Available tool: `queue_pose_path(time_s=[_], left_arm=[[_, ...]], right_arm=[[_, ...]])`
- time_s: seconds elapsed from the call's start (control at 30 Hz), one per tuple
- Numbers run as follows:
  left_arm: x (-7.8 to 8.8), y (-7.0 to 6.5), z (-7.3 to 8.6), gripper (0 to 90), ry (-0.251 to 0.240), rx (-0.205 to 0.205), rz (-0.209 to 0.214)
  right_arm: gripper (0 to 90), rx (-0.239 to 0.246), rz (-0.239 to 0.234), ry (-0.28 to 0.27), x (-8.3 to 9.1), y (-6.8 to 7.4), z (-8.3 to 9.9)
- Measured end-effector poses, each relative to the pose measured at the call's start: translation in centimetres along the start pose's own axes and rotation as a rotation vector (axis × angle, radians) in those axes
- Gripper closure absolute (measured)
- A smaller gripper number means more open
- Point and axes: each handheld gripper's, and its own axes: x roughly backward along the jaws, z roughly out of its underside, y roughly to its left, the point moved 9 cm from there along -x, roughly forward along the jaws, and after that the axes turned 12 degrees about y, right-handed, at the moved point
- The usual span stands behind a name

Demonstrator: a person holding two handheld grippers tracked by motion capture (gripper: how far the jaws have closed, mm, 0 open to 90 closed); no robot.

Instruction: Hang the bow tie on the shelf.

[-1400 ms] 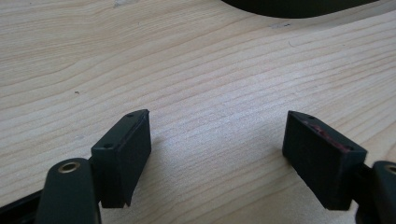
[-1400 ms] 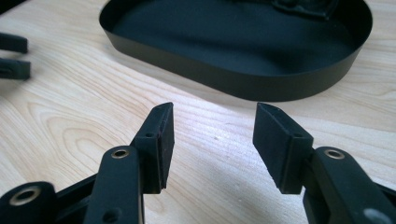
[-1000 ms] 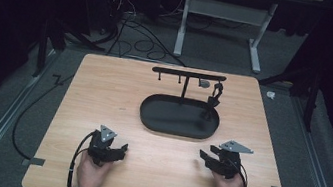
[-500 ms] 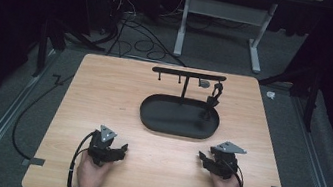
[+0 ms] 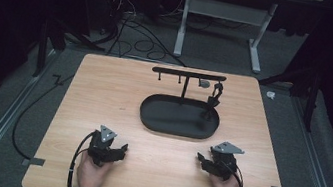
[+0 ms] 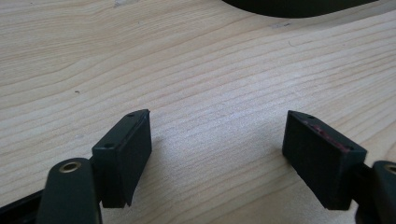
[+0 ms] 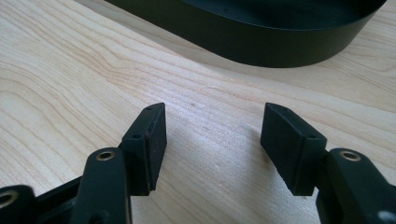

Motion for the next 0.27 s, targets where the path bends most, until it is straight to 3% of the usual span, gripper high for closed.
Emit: queue_pose_path(time_s=[0.27], left_arm=[[0.01, 0.0, 0.0, 24.4, 0.001, 0.0, 0.001]], right_arm=[[42.2, 0.002, -0.002, 0.0, 0.01, 0.0, 0.01]])
